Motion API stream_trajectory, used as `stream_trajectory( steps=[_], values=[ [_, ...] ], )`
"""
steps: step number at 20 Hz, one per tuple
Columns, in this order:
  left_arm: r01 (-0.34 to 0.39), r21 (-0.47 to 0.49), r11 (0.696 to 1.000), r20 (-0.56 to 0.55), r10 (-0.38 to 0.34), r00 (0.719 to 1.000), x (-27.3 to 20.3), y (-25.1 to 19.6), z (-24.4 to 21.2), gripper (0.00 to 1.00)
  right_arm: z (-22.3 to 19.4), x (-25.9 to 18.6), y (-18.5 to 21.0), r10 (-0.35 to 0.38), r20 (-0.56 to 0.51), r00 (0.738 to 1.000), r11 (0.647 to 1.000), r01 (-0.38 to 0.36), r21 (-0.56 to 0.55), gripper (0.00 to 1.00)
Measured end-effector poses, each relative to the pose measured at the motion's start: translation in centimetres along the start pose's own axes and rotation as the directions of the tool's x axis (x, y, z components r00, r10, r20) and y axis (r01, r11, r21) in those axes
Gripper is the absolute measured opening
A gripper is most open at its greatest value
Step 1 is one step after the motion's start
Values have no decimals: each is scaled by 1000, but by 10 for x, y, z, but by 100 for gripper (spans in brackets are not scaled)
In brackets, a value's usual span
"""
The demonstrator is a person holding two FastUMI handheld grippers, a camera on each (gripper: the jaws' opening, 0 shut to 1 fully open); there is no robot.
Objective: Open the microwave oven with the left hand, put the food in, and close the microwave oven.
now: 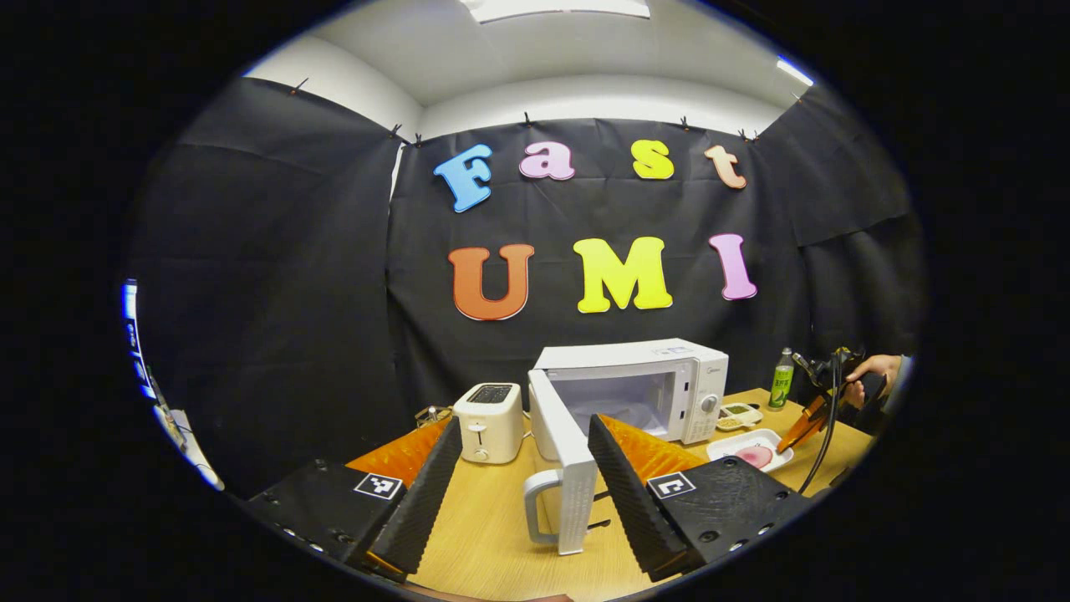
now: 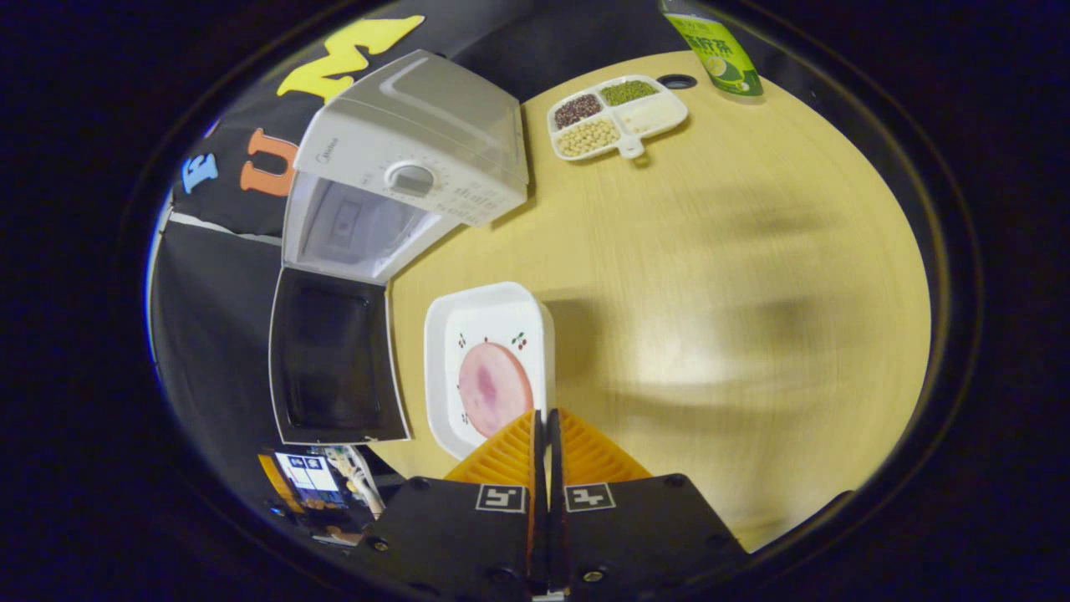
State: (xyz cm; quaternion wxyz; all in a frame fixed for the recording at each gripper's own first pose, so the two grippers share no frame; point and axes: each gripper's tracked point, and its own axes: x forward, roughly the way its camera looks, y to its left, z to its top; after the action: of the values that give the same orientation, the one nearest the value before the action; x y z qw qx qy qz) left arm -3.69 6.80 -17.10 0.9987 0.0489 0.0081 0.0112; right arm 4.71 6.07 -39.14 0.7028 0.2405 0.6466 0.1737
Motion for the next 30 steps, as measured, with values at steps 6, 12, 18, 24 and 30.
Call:
stream_trajectory(
  steps=[6, 12, 18, 24, 30],
  values=[
    [19, -25, 999, 1, -19, 1000, 7, 7, -4, 90, 1, 36, 61, 7, 62, 998, 994, -14, 105, 4],
    [16, -70, 997, 5, -15, 1000, 7, 23, -14, 90, 0, 98, 124, 47, 110, 993, 987, -63, 146, 0],
    [9, -106, 994, 1, -9, 1000, 11, 38, -31, 92, 24, 148, 191, 112, 281, 953, 956, -181, 231, 4],
    [-50, -43, 998, -32, 48, 998, 18, 63, -46, 80, 106, 180, 219, 74, 577, 813, 891, -314, 329, 0],
    [-35, -59, 998, -17, 34, 999, 26, 61, -46, 95, 165, 211, 250, 105, 743, 661, 843, -455, 286, 4]
  ],
)
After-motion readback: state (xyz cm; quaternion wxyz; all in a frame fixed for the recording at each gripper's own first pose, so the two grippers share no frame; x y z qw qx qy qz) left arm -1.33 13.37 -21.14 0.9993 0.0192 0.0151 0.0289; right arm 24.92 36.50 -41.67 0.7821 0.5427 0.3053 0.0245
